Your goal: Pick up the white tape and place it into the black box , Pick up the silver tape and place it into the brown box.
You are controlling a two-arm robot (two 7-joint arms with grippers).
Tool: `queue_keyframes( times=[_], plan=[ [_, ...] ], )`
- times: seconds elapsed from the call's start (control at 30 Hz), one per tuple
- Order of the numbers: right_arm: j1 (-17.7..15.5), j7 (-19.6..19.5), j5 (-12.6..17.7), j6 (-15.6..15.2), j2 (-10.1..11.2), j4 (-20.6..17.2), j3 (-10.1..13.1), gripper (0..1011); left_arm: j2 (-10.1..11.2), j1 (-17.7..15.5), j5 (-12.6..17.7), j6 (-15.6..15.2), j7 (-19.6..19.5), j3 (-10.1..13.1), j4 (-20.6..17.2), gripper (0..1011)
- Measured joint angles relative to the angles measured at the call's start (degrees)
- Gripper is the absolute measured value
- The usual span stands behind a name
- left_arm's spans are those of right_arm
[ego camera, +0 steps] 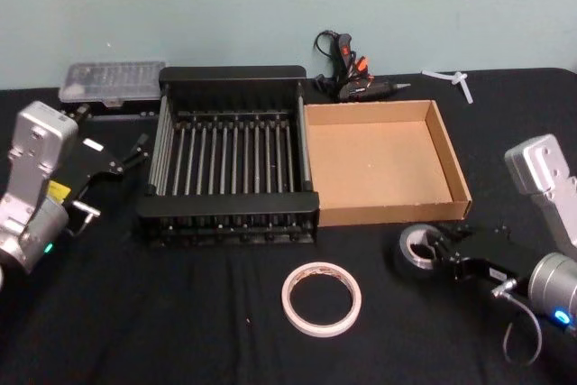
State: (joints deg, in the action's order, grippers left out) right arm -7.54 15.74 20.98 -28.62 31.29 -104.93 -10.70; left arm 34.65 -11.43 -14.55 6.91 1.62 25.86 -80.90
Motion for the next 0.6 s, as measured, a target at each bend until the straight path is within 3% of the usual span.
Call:
queue_keyframes(
  times=[0.33, 0.6],
  plan=[
    [1.8, 0.4, -0.5, 3.1, 0.6, -2.0, 0.8, 158, 0.0, 0.0, 0.0, 0.0, 0.0, 0.0, 0.0, 1001],
    [5.8, 0.2, -2.3, 5.0, 0.0, 0.1, 0.5, 158, 0.0, 0.0, 0.0, 0.0, 0.0, 0.0, 0.0, 1001]
  ],
)
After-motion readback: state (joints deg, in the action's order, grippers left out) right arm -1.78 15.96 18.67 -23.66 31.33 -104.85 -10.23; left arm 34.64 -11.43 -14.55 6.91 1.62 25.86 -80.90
